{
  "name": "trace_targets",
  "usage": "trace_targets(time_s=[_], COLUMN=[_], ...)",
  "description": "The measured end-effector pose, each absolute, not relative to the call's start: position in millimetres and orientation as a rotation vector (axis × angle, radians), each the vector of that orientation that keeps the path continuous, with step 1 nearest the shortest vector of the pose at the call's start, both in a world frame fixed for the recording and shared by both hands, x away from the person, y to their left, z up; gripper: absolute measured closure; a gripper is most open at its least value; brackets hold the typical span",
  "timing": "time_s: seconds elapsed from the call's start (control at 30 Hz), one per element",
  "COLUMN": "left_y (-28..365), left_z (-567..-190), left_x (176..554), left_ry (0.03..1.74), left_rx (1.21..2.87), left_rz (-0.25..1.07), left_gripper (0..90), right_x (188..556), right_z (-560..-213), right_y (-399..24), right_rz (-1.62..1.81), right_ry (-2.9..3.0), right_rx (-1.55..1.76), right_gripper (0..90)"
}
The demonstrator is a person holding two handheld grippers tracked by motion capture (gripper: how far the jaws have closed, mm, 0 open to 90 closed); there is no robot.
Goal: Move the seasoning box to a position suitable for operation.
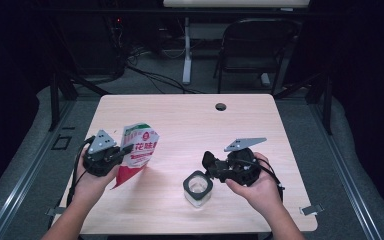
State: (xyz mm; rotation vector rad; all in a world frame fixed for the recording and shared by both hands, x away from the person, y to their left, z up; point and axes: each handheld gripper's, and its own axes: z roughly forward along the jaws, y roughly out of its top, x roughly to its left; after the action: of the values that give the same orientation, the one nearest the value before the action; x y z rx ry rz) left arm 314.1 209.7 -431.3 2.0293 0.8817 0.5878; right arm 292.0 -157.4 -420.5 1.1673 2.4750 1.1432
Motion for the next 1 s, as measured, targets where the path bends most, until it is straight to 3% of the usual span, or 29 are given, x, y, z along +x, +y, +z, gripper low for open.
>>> trace_targets(time_s=[0.53,1.0], left_y=[164,171], left_z=[-433,-444], left_x=[297,292], left_ry=[0.675,0.596], left_rx=[2.103,2.133], left_rz=[0.442,0.361], left_gripper=[90.0,90.0], right_x=[293,298], right_z=[-422,-428], right_y=[-152,-141], right_rz=[1.144,1.154], right_ry=[2.501,2.525], right_rx=[1.152,1.138], right_gripper=[63.9,60.3])
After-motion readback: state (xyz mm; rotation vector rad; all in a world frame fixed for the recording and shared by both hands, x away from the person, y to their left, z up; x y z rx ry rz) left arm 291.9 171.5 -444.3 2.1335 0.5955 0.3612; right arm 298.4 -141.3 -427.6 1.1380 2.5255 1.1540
